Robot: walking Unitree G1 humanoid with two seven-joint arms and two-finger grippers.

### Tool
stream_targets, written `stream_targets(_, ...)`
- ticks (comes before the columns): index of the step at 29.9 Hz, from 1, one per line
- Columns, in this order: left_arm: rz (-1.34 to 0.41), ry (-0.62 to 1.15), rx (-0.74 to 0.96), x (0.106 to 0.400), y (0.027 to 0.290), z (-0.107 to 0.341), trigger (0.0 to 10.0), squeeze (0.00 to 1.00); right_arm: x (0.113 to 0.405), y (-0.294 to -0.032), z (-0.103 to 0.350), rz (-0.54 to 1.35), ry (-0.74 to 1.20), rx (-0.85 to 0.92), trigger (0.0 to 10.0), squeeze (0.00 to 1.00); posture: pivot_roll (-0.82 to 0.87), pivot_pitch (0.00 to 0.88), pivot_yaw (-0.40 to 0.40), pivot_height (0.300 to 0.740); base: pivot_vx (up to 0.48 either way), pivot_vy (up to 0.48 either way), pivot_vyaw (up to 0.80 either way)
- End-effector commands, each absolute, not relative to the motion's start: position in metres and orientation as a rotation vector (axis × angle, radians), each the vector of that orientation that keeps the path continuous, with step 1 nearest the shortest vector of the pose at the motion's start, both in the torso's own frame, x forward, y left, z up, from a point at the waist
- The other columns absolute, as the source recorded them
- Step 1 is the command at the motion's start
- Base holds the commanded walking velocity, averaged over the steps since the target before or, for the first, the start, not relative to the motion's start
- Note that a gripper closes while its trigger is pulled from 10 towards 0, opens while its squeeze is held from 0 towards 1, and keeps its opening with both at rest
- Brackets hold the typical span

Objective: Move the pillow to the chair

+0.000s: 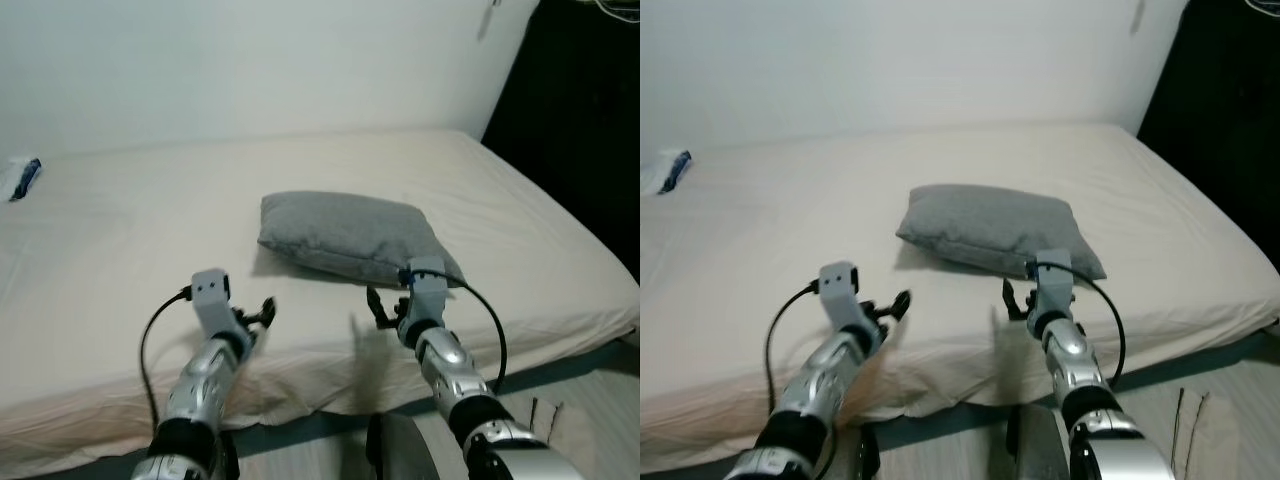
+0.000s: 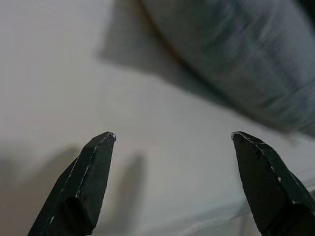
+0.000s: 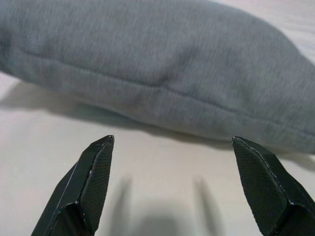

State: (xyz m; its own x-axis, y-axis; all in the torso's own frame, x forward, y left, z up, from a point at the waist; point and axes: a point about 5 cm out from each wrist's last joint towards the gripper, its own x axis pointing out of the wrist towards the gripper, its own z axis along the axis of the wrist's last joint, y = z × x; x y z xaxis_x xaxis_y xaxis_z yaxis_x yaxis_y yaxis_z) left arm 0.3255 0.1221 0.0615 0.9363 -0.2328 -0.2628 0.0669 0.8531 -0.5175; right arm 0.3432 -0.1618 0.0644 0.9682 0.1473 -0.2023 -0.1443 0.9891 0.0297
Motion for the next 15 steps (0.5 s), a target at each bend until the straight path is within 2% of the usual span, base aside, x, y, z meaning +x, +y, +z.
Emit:
stream_targets(1, -0.198, 0.299, -0.580, 0.333, 0.117, 0.071, 10.0, 0.00, 0.344, -0.160, 0.064, 0.172, 0.212, 0.009, 10.0, 0.00, -0.01, 0.070, -0.041, 0.566, 0.000, 0.000, 0.00)
stream_targets(6, -0.213, 0.245, -0.630, 0.340, 0.112, 0.081, 10.0, 0.00, 0.344, -0.159, 0.066, 0.184, 0.207, 0.012, 10.0, 0.00, -0.02, 0.079, -0.040, 0.557, 0.000, 0.000, 0.00)
stream_targets(8, -0.190, 0.210, -0.708, 0.345, 0.111, 0.087, 10.0, 0.00, 0.345, -0.160, 0.066, 0.184, 0.207, 0.003, 10.0, 0.00, -0.02, 0.090, -0.036, 0.557, 0.000, 0.000, 0.00)
stream_targets(12, -0.185, 0.231, -0.701, 0.347, 0.101, 0.086, 10.0, 0.00, 0.343, -0.160, 0.065, 0.182, 0.204, -0.001, 10.0, 0.00, -0.03, 0.108, -0.033, 0.557, 0.000, 0.000, 0.00)
stream_targets(15, -0.180, 0.252, -0.763, 0.348, 0.094, 0.084, 10.0, 0.00, 0.342, -0.161, 0.064, 0.177, 0.204, 0.000, 10.0, 0.00, -0.04, 0.125, -0.027, 0.557, 0.000, 0.000, 0.00)
